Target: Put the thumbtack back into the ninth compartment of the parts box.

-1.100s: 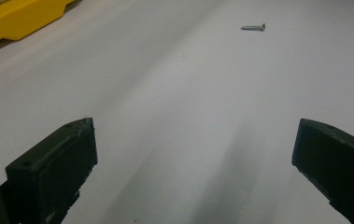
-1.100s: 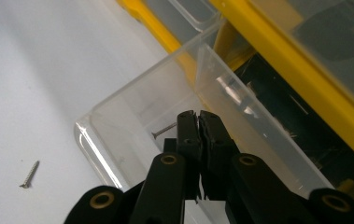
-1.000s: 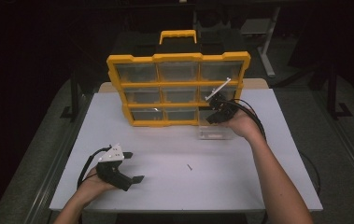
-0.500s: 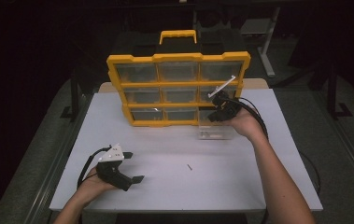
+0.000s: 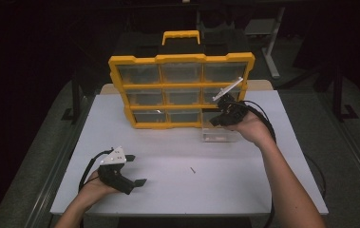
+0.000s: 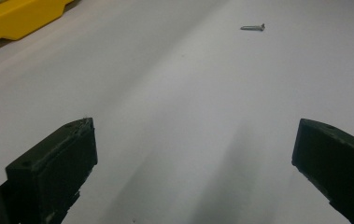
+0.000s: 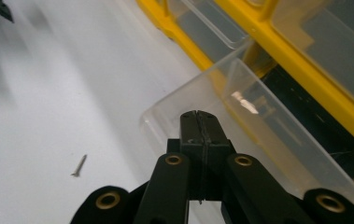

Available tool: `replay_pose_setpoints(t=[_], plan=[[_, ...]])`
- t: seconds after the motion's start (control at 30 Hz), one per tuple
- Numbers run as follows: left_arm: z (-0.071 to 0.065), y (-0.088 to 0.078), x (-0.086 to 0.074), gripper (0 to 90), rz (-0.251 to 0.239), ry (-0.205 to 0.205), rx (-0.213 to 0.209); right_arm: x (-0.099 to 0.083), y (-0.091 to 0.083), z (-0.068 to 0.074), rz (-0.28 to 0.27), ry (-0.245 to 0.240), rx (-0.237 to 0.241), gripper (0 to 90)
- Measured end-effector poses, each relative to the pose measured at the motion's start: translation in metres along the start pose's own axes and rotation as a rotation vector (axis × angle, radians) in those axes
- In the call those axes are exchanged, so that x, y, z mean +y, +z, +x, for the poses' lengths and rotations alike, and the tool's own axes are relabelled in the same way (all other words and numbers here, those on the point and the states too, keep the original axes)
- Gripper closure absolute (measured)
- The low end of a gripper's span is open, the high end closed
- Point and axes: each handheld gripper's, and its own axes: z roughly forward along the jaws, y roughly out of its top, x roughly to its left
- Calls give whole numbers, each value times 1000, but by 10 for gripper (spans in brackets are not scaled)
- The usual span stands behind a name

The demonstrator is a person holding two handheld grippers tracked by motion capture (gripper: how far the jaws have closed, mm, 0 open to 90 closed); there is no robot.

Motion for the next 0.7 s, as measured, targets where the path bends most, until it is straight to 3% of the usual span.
replay_pose_setpoints(t=[0.7], plan=[[0,-1,0,0,-1,1,1,-17,14,35,8,-49,61,890]])
